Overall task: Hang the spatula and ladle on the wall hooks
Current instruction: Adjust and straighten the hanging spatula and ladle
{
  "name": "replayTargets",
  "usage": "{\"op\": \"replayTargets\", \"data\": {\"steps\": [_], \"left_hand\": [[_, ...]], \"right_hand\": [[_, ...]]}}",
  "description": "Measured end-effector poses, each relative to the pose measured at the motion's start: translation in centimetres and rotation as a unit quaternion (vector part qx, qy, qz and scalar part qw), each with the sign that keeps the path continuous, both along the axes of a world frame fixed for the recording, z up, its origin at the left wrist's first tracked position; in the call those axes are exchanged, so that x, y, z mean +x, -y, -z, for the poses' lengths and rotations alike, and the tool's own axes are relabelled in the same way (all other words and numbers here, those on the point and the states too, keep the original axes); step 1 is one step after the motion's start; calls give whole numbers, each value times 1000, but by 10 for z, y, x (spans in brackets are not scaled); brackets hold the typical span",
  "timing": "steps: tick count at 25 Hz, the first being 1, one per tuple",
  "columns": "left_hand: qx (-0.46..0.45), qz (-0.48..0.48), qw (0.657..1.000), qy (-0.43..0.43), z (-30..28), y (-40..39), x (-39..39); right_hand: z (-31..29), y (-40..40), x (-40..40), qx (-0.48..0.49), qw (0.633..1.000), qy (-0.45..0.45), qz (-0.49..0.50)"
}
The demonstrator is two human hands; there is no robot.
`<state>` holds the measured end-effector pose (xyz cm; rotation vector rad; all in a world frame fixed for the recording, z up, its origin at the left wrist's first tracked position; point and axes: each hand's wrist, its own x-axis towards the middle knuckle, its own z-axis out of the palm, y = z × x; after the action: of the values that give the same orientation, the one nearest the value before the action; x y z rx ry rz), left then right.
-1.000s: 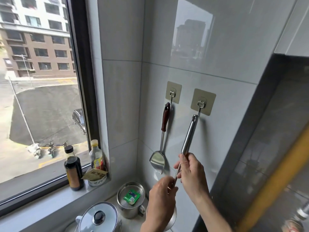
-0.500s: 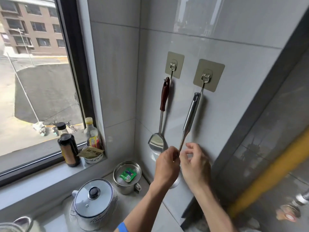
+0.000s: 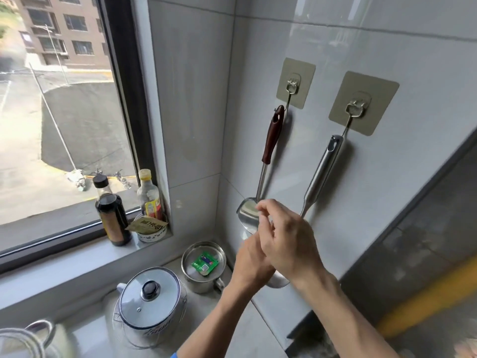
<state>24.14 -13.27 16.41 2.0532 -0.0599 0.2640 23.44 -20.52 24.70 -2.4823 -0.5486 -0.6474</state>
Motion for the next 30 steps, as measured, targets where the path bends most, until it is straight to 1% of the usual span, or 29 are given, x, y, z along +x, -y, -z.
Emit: {"op": "replayTargets", "data": {"steps": [1, 2, 4, 5, 7, 9, 11, 14, 18, 26, 30], "left_hand": [[-20, -28, 999, -23, 7, -9, 5], [-28, -56, 997, -44, 14, -17, 11], [-1, -74, 995, -71, 25, -30, 19], [26, -54, 995, -80, 30, -35, 24], [49, -8, 995, -89, 35, -38, 30], [61, 35, 993, -100, 36, -39, 32], [55, 53, 992, -99, 37, -40, 35], [36, 47, 996, -72, 37, -39, 38], [55, 62, 992, -93, 35, -42, 39], [65, 57, 992, -93, 38, -41, 41], [56, 54, 993, -85, 40, -41, 42]], "right_hand": [[-4, -7, 13, -88, 996, 7, -20], [-9, -14, 27, -187, 982, 21, -32], [-16, -20, 52, -363, 930, 43, -32], [-19, -21, 62, -433, 900, 46, -18], [-19, -20, 74, -528, 848, 50, 12], [-17, -19, 77, -573, 818, 46, 21], [-14, -19, 74, -587, 808, 41, 25], [-12, -19, 75, -584, 811, 35, 23], [-9, -22, 76, -579, 814, 32, 35], [-8, -23, 73, -545, 837, 35, 28], [-7, -20, 66, -512, 857, 57, 18]]}}
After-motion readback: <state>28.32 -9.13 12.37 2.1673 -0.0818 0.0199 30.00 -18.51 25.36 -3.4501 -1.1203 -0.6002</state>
